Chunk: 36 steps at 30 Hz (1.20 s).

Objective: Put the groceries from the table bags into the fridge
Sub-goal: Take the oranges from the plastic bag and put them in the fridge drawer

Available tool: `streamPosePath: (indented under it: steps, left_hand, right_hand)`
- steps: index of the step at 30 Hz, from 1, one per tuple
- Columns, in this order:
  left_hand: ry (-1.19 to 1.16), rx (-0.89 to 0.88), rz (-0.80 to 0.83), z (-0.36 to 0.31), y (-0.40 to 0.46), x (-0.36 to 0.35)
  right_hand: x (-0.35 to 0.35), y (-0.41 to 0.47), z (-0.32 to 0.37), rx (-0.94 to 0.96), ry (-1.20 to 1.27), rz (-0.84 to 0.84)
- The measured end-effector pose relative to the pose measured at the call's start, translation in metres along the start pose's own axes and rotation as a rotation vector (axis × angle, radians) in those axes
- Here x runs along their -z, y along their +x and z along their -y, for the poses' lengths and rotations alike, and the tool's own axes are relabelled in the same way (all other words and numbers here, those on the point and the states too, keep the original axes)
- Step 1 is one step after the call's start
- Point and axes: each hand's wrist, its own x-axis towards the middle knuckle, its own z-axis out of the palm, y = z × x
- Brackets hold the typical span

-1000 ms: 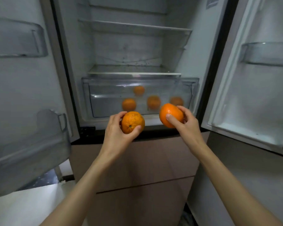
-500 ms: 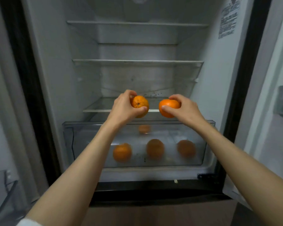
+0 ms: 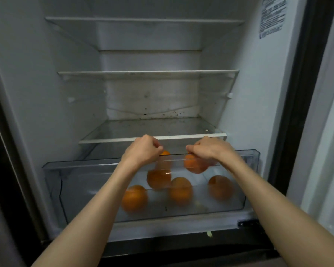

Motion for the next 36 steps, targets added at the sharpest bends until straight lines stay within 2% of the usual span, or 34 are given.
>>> streamPosePath:
  steps: [2,4,6,8,11,12,15,24,29,33,36]
  left_hand:
    - [0.039,-0.025,0.045,-0.003,-0.004,0.001]
    - [0.075,-0.078,0.004,-0.004,-0.009,0.001]
    - [0.127,-0.192,-0.168,-0.003,-0.02,-0.001]
    - [0.189,-0.424,-0.408,0.004,-0.032,-0.008]
    - [0.254,-0.636,-0.653,0.024,-0.046,-0.027]
    - [0.266,-0.654,-0.704,0.03,-0.049,-0.034]
    - [0.272,-0.662,-0.786,0.04,-0.052,-0.045]
    - [0.223,-0.651,-0.794,0.04,-0.044,-0.047]
    - [0.192,-0.534,-0.746,0.042,-0.031,-0.052]
    - [0.252,-0.441,-0.589,0.04,-0.027,-0.051]
    - [0.291,-0.386,-0.459,0.039,-0.024,-0.05]
  right_hand:
    - [0.001,-0.003,0.002,-0.023,-0.015,-0.004]
    - [0.0,-0.01,0.003,-0.017,0.001,-0.074]
    - [-0.004,-0.021,0.002,0.023,0.016,-0.216]
    - [-0.016,-0.034,0.0,0.1,0.037,-0.446]
    - [-0.039,-0.046,-0.005,0.349,0.112,-0.817]
    - [-0.046,-0.047,-0.007,0.418,0.143,-0.879]
    - [-0.067,-0.045,-0.011,0.502,0.134,-0.929]
    - [-0.077,-0.036,-0.006,0.534,0.197,-1.035]
    - [-0.078,-0.021,0.004,0.479,0.223,-1.024]
    - [-0.079,-0.007,0.009,0.381,0.103,-1.054]
    - [-0.077,0.0,0.011,0.327,0.101,-0.977]
